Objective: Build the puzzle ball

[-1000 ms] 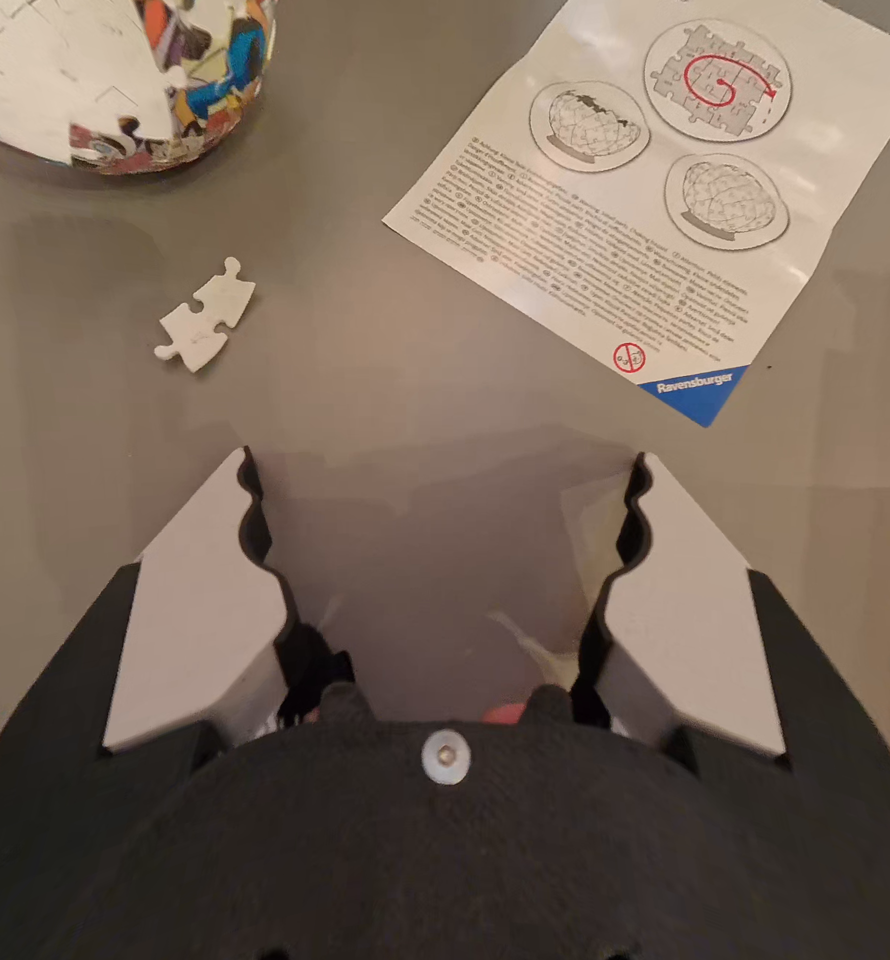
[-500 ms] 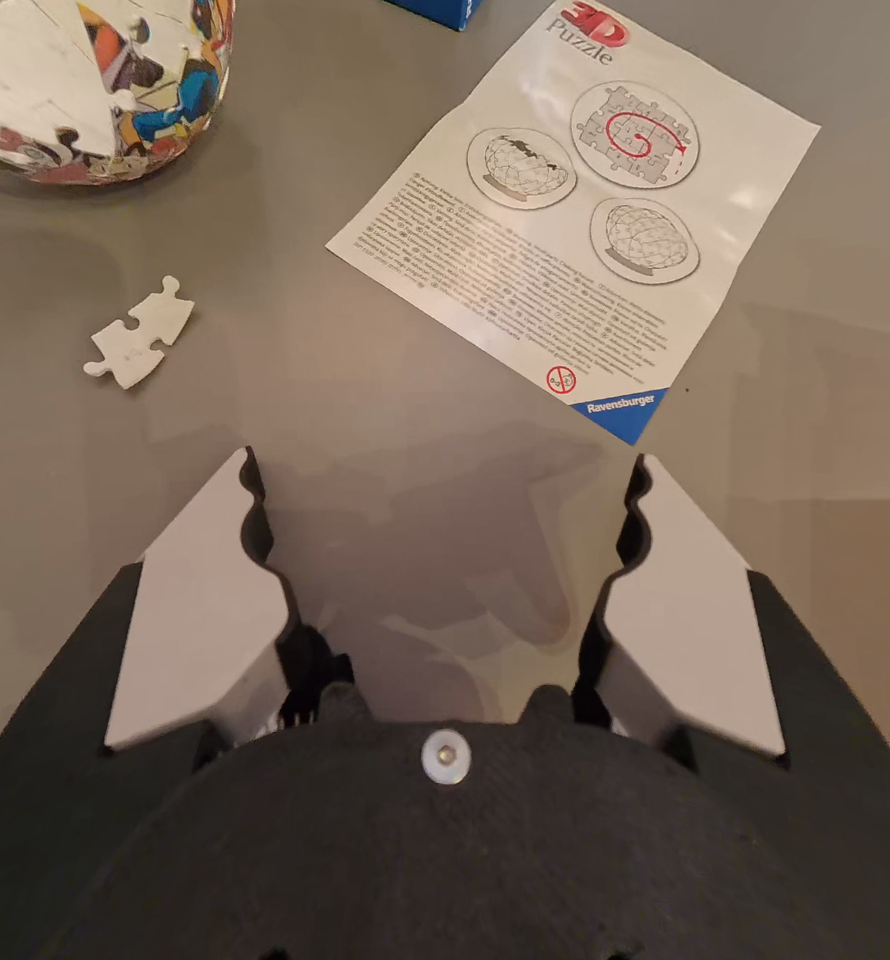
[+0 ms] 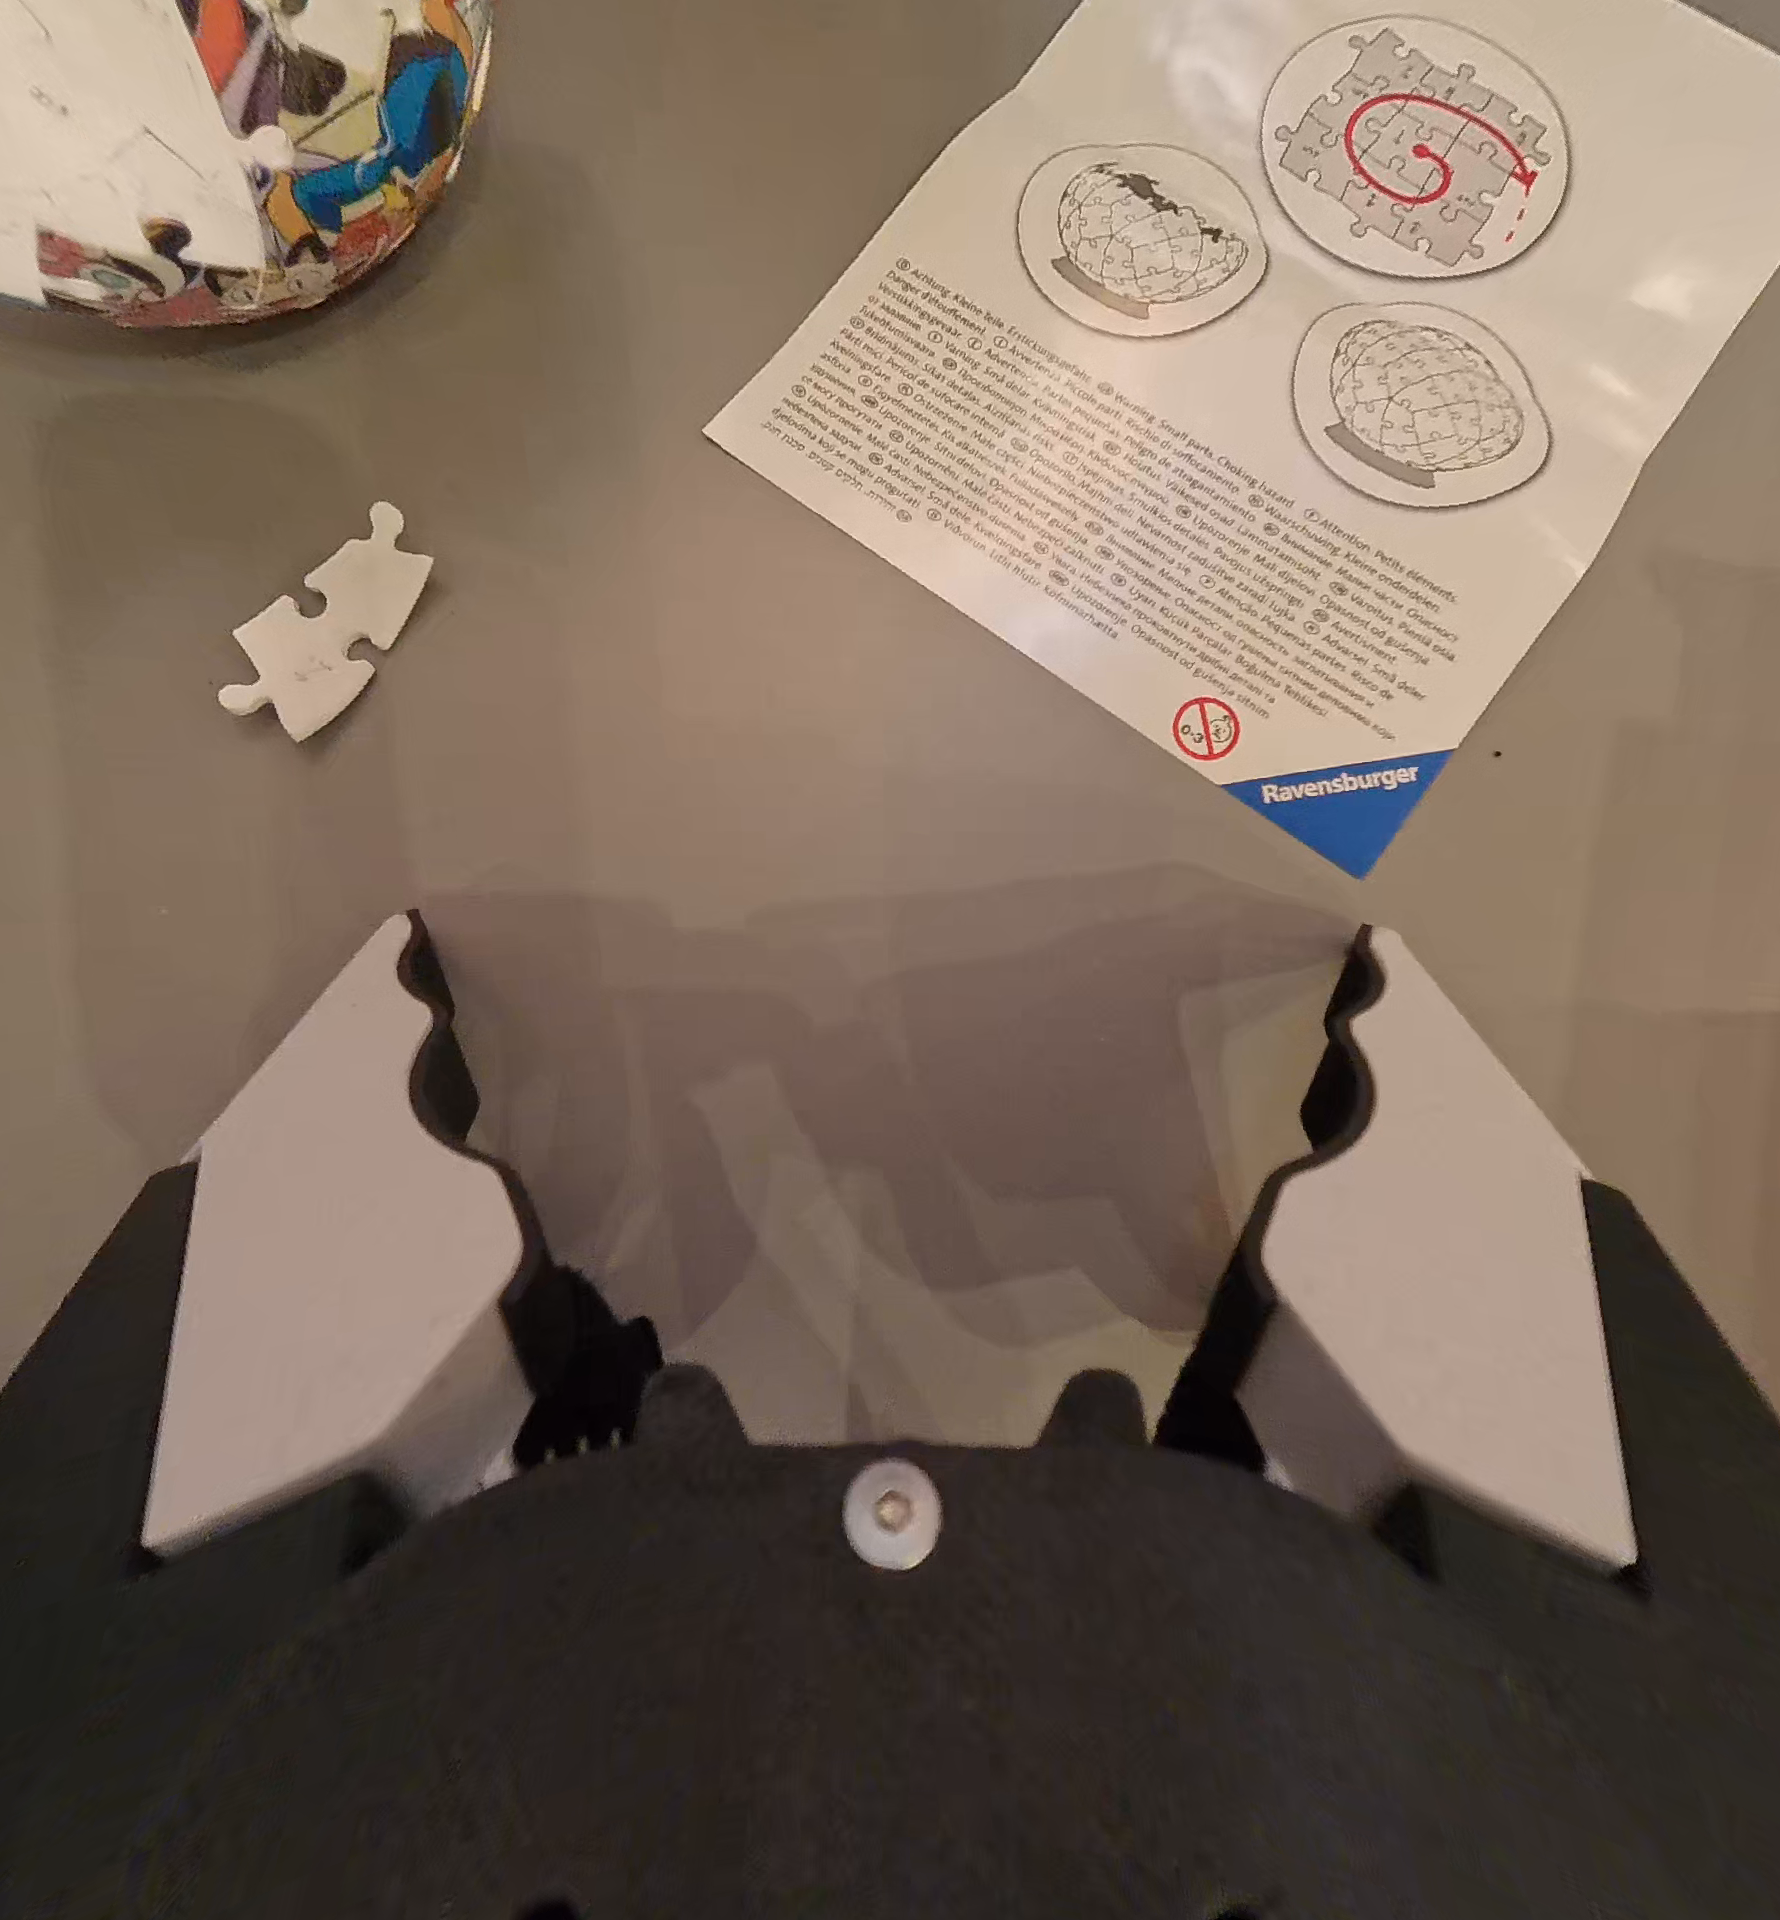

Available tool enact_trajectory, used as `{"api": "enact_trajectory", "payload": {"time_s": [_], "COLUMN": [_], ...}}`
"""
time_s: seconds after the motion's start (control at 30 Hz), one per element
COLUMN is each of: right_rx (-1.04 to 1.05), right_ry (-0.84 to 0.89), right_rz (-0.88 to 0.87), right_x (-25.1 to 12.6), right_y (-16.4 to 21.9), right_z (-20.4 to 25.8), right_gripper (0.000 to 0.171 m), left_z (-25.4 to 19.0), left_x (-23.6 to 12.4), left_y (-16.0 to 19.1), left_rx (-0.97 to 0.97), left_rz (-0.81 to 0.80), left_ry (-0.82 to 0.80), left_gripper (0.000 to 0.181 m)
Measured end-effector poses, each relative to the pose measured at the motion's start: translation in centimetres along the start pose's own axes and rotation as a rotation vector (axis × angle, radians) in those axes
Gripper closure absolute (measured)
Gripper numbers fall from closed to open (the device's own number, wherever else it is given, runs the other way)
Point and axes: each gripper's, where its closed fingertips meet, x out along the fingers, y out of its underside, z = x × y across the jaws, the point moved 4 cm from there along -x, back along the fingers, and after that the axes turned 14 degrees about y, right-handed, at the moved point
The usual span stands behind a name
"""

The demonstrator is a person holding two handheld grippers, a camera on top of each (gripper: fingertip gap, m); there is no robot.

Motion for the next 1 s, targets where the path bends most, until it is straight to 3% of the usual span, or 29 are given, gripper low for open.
{"api": "enact_trajectory", "payload": {"time_s": [0.63,1.0], "right_rx": [0.0,0.0], "right_ry": [0.0,0.0], "right_rz": [0.0,0.0], "right_x": [0.0,0.0], "right_y": [0.0,0.0], "right_z": [0.0,0.0], "right_gripper": [0.012,0.012], "left_z": [0.0,0.6], "left_x": [0.2,1.1], "left_y": [0.1,-1.2], "left_rx": [-0.127,-0.085], "left_rz": [0.003,-0.039], "left_ry": [-0.065,-0.042], "left_gripper": [0.035,0.035]}}
